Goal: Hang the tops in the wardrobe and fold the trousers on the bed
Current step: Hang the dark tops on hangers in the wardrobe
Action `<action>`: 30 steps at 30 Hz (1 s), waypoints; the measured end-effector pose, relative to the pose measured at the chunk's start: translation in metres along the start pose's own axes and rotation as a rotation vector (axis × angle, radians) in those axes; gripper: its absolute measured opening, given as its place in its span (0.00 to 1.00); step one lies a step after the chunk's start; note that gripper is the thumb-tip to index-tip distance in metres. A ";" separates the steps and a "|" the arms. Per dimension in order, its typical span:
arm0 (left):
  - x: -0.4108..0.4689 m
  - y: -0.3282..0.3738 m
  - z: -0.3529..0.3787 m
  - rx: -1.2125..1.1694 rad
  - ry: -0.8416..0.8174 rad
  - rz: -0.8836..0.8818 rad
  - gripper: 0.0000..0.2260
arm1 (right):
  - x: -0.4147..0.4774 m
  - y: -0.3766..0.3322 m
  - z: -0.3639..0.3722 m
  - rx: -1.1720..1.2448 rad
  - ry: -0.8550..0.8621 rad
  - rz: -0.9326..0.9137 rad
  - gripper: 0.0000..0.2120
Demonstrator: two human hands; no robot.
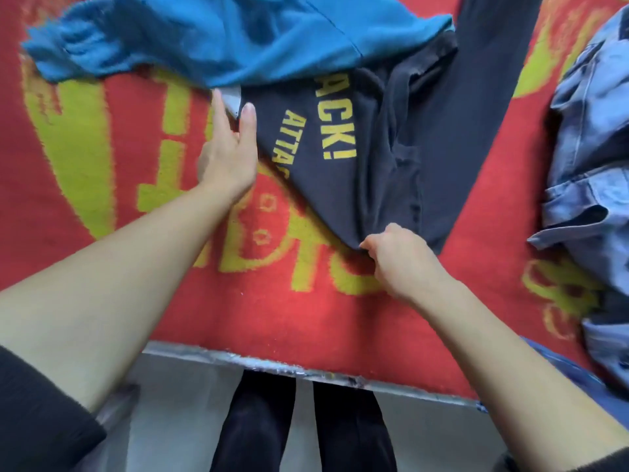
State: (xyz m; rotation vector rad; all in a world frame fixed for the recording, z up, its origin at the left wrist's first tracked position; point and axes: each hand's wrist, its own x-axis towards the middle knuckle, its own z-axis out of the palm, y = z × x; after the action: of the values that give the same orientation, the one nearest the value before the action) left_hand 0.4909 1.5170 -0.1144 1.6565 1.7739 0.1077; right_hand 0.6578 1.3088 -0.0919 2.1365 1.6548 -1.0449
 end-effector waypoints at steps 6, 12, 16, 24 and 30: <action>-0.046 -0.031 0.013 0.103 -0.087 0.080 0.31 | -0.046 -0.002 0.021 0.073 -0.491 0.007 0.16; -0.102 -0.061 0.012 0.156 -0.147 -0.019 0.28 | -0.048 0.000 0.020 0.619 0.203 0.534 0.32; -0.106 -0.042 -0.001 0.538 -0.079 0.107 0.27 | -0.032 0.003 0.009 0.661 0.360 0.481 0.30; -0.073 0.056 0.032 0.641 -0.192 0.810 0.42 | -0.066 -0.014 0.023 0.550 0.406 0.242 0.22; -0.113 0.029 0.025 0.670 -0.299 0.586 0.22 | -0.117 -0.024 0.020 0.544 0.466 0.525 0.17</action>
State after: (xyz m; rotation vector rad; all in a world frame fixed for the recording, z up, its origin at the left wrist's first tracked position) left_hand 0.5218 1.4106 -0.0708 2.4760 1.1046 -0.4985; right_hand 0.6163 1.2180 -0.0237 3.1250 0.8824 -0.9423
